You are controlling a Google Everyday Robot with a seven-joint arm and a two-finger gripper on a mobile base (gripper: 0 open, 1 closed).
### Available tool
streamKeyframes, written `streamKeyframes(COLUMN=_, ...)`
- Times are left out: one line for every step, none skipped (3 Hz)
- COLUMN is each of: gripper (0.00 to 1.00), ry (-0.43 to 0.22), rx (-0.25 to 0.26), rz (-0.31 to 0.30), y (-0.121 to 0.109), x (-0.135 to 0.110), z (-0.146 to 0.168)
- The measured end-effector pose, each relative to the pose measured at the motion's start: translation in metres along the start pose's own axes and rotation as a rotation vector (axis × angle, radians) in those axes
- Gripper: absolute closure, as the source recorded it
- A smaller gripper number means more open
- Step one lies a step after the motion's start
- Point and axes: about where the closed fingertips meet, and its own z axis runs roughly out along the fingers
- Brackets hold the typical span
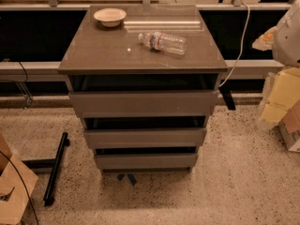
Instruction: Open bottom drawer
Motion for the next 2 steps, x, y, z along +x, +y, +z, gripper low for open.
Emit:
streamKeyframes(gripper=0.00, ry=0.000, rx=0.000, rz=0.000, y=0.000, x=0.000, z=0.000)
streamKeyframes(gripper=0.00, ry=-0.047, rx=0.009, rz=-0.014, y=-0.002, x=-0.001, z=0.017)
